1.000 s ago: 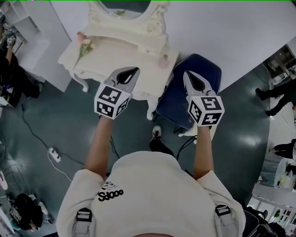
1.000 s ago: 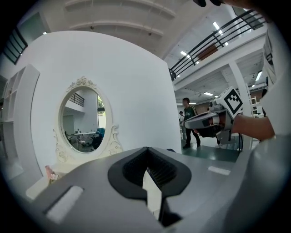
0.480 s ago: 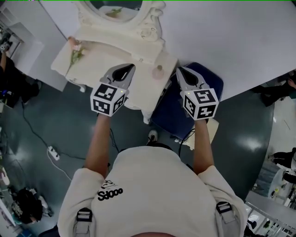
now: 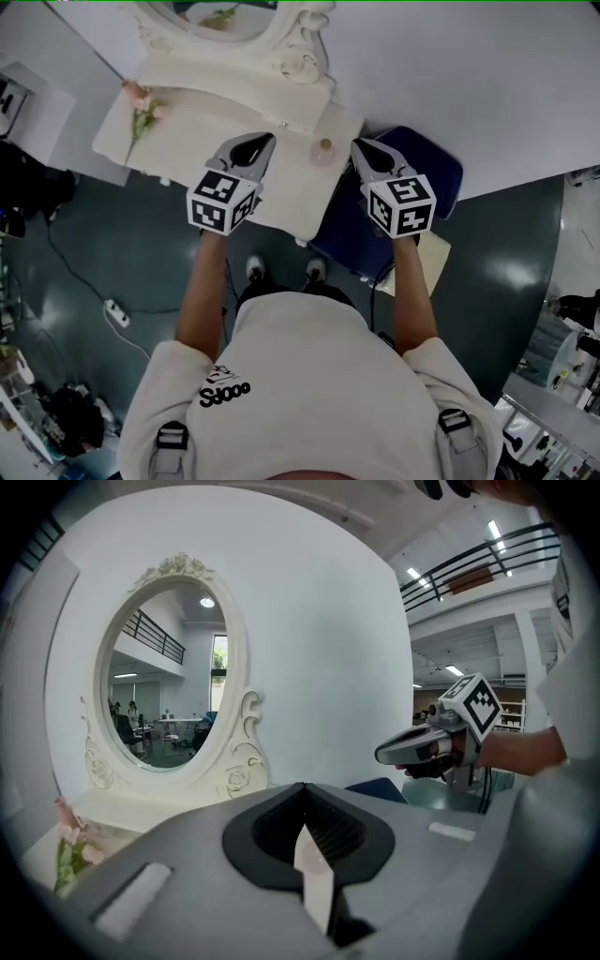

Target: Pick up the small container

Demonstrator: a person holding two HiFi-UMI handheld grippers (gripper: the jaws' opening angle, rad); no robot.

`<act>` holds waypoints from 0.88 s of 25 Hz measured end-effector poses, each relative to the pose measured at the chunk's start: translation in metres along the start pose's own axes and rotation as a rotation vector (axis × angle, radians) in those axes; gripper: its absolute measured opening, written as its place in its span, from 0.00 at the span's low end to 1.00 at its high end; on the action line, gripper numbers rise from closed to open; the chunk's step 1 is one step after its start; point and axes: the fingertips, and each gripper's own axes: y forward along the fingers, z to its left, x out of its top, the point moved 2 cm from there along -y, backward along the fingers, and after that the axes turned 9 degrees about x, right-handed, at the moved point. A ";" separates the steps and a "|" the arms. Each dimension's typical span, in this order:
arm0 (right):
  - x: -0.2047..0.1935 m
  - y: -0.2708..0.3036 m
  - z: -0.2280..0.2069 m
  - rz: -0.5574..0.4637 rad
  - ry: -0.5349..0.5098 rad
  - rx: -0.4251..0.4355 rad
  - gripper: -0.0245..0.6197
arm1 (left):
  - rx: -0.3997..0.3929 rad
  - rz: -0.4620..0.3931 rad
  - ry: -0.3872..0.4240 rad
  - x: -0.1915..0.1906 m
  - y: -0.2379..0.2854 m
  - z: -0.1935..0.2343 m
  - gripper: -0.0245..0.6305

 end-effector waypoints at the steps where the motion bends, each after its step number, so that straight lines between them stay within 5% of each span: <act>1: -0.004 0.006 -0.004 0.005 0.035 -0.005 0.04 | -0.019 0.004 0.000 -0.001 0.005 0.003 0.07; 9: -0.062 0.056 -0.043 0.134 0.179 -0.117 0.06 | -0.102 0.098 -0.082 -0.044 0.046 0.043 0.07; 16: -0.118 0.099 -0.054 0.226 0.129 -0.123 0.29 | -0.118 0.199 -0.144 -0.091 0.057 0.057 0.07; 22: -0.150 0.135 -0.057 0.240 0.063 -0.086 0.34 | -0.079 0.242 -0.190 -0.120 0.054 0.068 0.07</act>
